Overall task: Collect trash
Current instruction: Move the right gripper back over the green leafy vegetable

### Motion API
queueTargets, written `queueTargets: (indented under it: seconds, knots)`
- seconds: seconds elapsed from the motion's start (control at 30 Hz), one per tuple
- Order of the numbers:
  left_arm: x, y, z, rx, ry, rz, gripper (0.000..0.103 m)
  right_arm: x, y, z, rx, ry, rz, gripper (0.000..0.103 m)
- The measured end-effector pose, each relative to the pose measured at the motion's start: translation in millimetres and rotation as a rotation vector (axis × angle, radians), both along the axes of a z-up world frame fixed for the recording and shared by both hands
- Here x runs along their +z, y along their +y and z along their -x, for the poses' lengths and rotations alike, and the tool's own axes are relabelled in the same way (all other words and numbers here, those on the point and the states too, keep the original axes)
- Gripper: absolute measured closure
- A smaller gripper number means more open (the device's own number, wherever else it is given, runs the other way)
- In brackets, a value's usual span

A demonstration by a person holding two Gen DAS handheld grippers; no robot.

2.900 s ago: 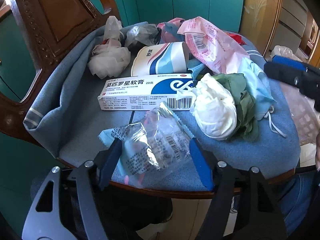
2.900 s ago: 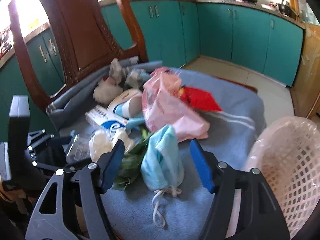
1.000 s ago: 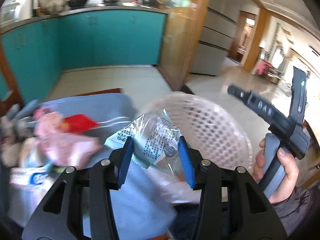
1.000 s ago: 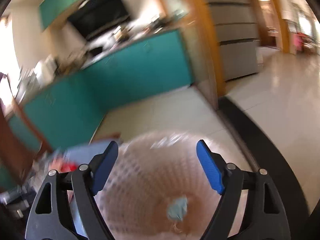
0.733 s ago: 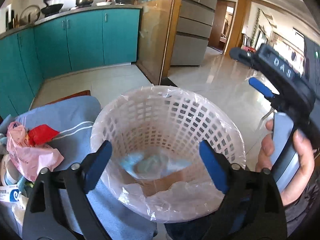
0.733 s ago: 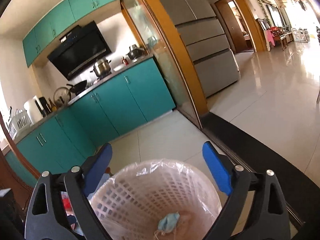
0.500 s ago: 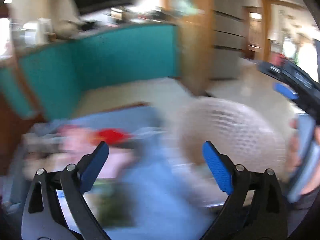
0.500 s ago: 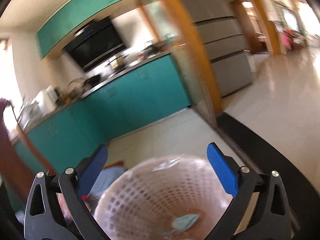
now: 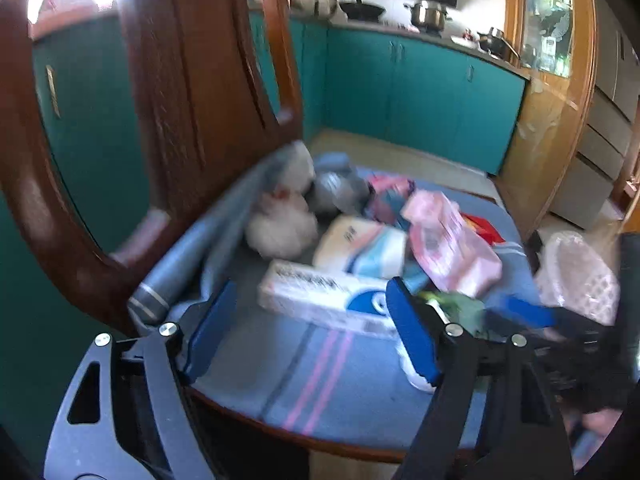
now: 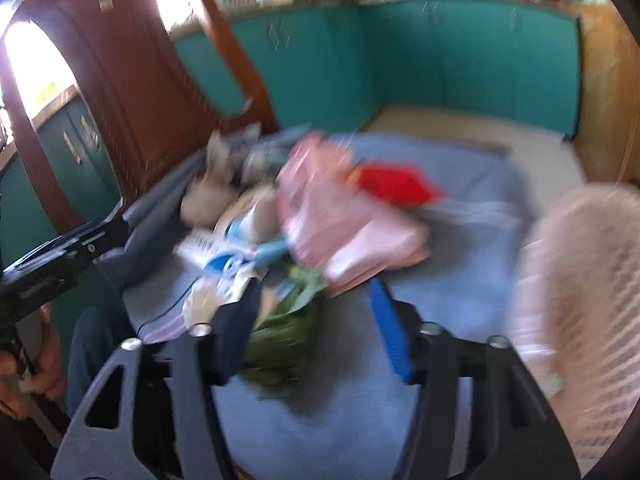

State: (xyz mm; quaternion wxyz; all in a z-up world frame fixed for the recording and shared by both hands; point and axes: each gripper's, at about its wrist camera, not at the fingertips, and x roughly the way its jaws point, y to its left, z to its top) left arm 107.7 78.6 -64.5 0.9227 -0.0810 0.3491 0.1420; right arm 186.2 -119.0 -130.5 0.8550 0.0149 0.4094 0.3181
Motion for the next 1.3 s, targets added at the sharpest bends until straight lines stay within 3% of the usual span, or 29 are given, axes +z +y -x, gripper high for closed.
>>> queueTargets:
  seconds: [0.07,0.17,0.47,0.53,0.6,0.67,0.8,0.97,1.03,1.3]
  knots:
    - [-5.4,-9.0,2.6,-0.034,0.008,0.002,0.028,-12.9,14.7,-1.3,0.004,0.019,0.059,0.055]
    - [-13.7,-23.2,6.5,-0.089,0.028,-0.005,0.028,-16.6,17.6,-1.0,0.022,0.049,0.055,0.089]
    - [-34.9,-48.2,-0.8,-0.204,0.097,0.035,0.028,30.0,-48.0,17.9,-0.034,-0.097,-0.099,0.091]
    - [-37.6,-54.5,-3.0,-0.224,0.106,0.042,0.028,30.3,-57.3,18.3,-0.056,-0.106,-0.092,0.087]
    - [-39.9,-61.4,-5.1,-0.236,0.117,0.032,0.028,30.7,-61.5,17.0,-0.070,-0.101,-0.096,0.062]
    - [-43.9,-67.0,-8.1,-0.247,0.133,0.029,0.028,34.0,-65.7,19.4,-0.089,-0.125,-0.095,0.047]
    - [-51.8,-74.0,-15.6,-0.259,0.159,0.053,0.028,38.0,-61.7,20.9,-0.119,-0.171,-0.060,0.042]
    - [-61.3,-84.1,-26.6,-0.285,0.185,0.076,0.029,33.4,-55.7,16.8,-0.129,-0.167,0.006,0.042]
    - [-65.7,-87.3,-28.8,-0.300,0.201,0.082,0.036,27.2,-52.0,13.4,-0.124,-0.151,0.033,0.042]
    - [-67.4,-90.7,-28.0,-0.343,0.214,0.095,0.047,4.9,-32.3,2.0,-0.104,-0.116,0.141,0.042]
